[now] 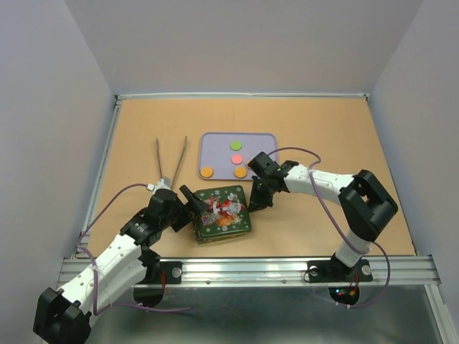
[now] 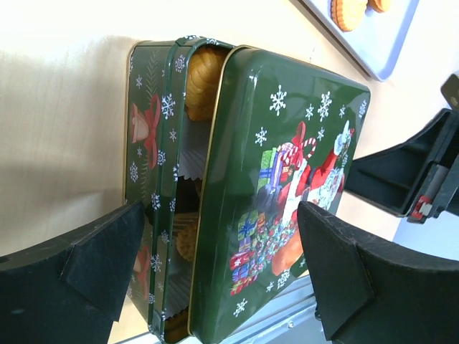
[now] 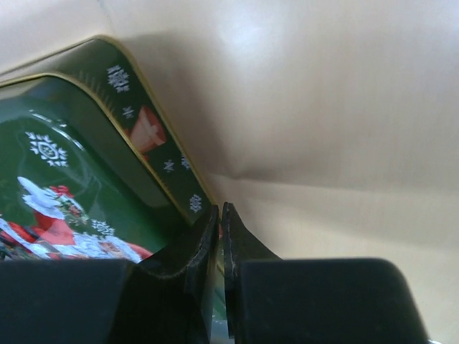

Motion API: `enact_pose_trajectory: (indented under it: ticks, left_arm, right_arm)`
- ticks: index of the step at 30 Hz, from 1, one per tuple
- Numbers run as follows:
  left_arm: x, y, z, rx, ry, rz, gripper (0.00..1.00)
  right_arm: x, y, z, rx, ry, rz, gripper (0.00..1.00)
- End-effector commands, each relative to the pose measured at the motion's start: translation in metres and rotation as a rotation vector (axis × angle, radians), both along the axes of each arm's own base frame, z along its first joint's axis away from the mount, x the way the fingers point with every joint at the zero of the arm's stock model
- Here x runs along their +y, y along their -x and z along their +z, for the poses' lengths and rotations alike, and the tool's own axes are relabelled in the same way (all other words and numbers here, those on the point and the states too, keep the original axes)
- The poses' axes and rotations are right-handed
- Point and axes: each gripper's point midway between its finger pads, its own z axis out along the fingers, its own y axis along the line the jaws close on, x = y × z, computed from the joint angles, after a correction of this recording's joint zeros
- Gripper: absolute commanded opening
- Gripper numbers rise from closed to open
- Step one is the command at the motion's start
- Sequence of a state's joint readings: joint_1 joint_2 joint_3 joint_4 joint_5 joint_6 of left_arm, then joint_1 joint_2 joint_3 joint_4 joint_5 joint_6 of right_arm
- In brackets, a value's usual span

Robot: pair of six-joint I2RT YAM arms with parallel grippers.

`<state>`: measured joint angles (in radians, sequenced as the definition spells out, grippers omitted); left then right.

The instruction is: Pack the cookies

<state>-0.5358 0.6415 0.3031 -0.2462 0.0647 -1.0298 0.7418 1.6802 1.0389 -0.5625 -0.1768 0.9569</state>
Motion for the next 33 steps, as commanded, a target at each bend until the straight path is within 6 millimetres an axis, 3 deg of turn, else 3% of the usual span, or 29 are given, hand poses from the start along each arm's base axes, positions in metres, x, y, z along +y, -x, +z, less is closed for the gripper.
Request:
enact_pose_trajectory:
  ticks: [1, 5, 16, 21, 23, 26, 30, 33]
  left_arm:
    - [-0.008, -0.010, 0.018, -0.063, 0.019, -0.027, 0.98]
    - [-0.009, -0.011, 0.018, -0.065, 0.013, -0.036, 0.98]
    - [-0.010, -0.011, 0.018, -0.068, 0.009, -0.045, 0.98]
    - [-0.008, -0.012, 0.022, -0.080, 0.011, -0.033, 0.98]
    - [-0.007, -0.012, 0.026, -0.089, 0.015, -0.028, 0.98]
    - [-0.007, -0.013, 0.028, -0.095, 0.017, -0.025, 0.98]
    - [-0.006, -0.012, 0.027, -0.086, 0.008, -0.026, 0.98]
    - [-0.006, -0.013, 0.033, -0.091, 0.011, -0.022, 0.98]
  right_arm:
    - [0.034, -0.008, 0.022, -0.036, -0.063, 0.049, 0.12]
    - [0.046, -0.005, 0.025, -0.035, -0.073, 0.073, 0.11]
    - [0.054, -0.002, 0.026, -0.024, -0.074, 0.105, 0.11]
    - [0.043, -0.002, 0.023, -0.036, -0.013, 0.095, 0.14]
    - [0.030, -0.007, 0.024, -0.072, 0.043, 0.072, 0.20]
    - [0.006, -0.010, 0.023, -0.087, 0.132, 0.037, 0.44]
    - [-0.019, -0.016, 0.028, -0.110, 0.214, -0.005, 0.67]
    - [-0.042, -0.029, 0.042, -0.168, 0.298, -0.044, 0.74]
